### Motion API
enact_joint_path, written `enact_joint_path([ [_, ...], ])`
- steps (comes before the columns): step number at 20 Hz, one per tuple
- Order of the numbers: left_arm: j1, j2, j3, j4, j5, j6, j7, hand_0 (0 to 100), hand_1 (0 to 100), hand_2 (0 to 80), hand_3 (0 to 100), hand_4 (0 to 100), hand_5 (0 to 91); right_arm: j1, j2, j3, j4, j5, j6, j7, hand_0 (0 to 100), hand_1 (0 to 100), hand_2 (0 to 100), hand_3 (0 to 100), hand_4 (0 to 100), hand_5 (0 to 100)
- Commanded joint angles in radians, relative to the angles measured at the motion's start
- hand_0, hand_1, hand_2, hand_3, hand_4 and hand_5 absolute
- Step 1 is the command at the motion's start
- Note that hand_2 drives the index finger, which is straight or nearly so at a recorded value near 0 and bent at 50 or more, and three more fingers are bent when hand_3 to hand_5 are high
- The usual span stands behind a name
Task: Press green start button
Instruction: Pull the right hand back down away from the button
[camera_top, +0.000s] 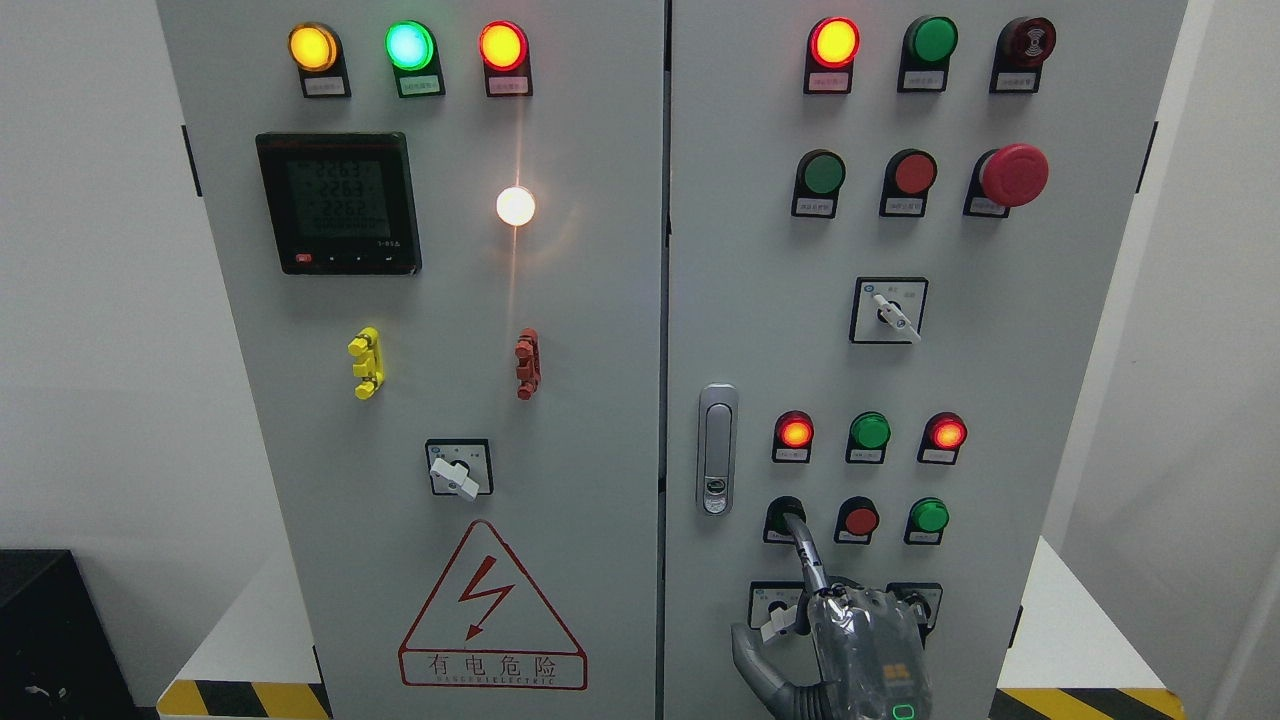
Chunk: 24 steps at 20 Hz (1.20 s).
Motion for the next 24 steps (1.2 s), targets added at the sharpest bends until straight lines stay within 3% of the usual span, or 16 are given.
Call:
enact_joint_path([
  [1,-0.023,0.0,0.0,-0.028,0.0,0.0,0.001,12,56,0.0,0,0,0.0,0.027,0.003,0.004,-0.073,-0.013,-0.01,-0.004,40,39,0,82,86,100],
  [9,-0.023,0.0,0.0,-0.028,0.0,0.0,0.001,12,56,0.0,0,0,0.0,0.09,0.001,0.004,-0.179,-0.092,-0.045,0.014,44,40,0,81,84,97],
  [14,-0.023,0.0,0.0,-0.028,0.0,0.0,0.001,12,56,0.0,0,0,0.0,0.151,0.001,0.004,-0.251,-0.229,-0.073,0.017,51,40,0,74,77,88],
  [17,-0.023,0.0,0.0,-0.028,0.0,0.0,0.001,12,56,0.0,0,0,0.0,0.185,0.001,0.003,-0.302,-0.324,-0.074,0.042,54,37,0,67,70,79],
  [20,-0.023,0.0,0.0,-0.028,0.0,0.0,0.001,12,56,0.0,0,0,0.0,0.228,0.0,0.003,-0.355,-0.468,-0.076,0.078,46,31,0,53,56,63],
  [22,-0.023,0.0,0.0,-0.028,0.0,0.0,0.001,12,56,0.0,0,0,0.0,0.251,-0.002,0.003,-0.386,-0.558,-0.073,0.095,30,25,0,40,43,50],
  [24,-0.023,0.0,0.0,-0.028,0.0,0.0,0.001,12,56,0.0,0,0,0.0,0.274,-0.003,-0.008,-0.411,-0.632,-0.068,0.111,20,24,0,35,38,46],
])
